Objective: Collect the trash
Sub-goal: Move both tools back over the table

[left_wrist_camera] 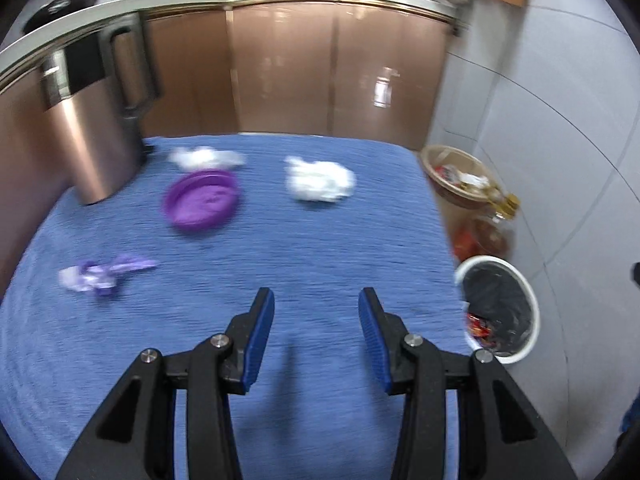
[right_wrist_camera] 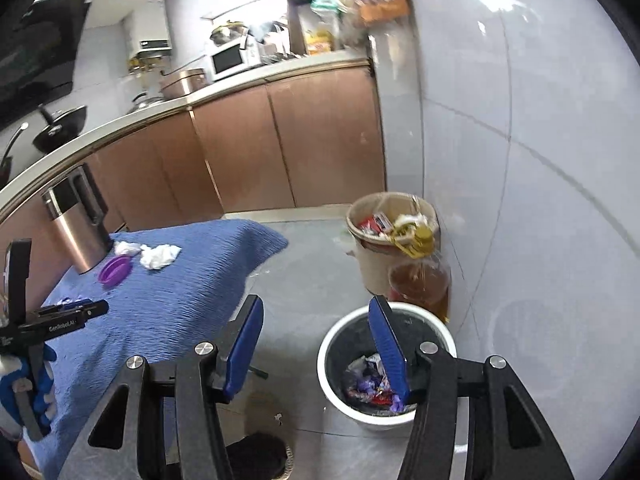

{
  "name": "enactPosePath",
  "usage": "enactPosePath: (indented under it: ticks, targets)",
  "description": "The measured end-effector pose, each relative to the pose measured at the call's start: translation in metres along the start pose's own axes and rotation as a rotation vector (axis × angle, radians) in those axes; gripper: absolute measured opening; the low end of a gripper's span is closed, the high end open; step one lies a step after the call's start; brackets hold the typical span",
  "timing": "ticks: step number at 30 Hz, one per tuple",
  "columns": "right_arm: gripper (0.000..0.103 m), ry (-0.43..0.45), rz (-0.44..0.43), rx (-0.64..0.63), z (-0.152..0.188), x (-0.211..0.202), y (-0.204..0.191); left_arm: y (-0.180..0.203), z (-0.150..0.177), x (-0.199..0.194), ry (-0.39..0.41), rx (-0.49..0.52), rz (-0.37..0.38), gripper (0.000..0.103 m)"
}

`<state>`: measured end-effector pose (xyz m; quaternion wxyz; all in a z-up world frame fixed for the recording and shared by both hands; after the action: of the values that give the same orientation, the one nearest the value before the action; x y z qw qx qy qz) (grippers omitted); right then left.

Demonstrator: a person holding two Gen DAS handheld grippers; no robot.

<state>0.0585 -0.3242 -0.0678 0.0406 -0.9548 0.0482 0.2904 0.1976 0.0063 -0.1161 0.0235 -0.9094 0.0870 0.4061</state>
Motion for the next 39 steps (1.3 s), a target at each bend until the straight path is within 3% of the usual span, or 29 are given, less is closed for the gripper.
enactPosePath:
  ticks: [7,13,18,26,34,39]
  targets:
    - [0.057,0.058,-0.021,-0.087,-0.031,-0.03,-0.018,-0.065,0.014,-0.011,0.004,-0.107,-0.086,0.042]
    - [0.059,0.107,-0.052,-0.139,-0.047,-0.06,-0.032,-0.109,0.03,-0.038,0.032,-0.202,-0.109,0.042]
    - [0.06,0.138,-0.088,-0.161,-0.049,-0.081,-0.05,-0.129,0.04,-0.071,0.072,-0.226,-0.126,0.052]
    - [0.06,0.199,-0.178,-0.238,-0.051,-0.123,-0.095,-0.149,0.054,-0.115,0.135,-0.25,-0.153,0.053]
    - [0.063,0.241,-0.268,-0.302,-0.07,-0.149,-0.128,-0.201,0.07,-0.113,0.09,-0.334,-0.243,0.053]
    - [0.065,0.238,-0.342,-0.309,-0.082,-0.136,-0.141,-0.231,0.075,-0.099,0.037,-0.355,-0.32,0.053]
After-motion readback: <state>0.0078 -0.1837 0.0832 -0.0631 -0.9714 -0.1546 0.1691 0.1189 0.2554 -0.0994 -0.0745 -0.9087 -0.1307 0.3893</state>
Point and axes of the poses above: each gripper's, at about its wrist camera, not at the fingertips, and x roughly the way its jaws point, y to its right, z to its underside, the point moved 1 cm from there along x, roughly the way its jaws point, and after that the axes turned 1 degree about y, right-handed, at the moved point
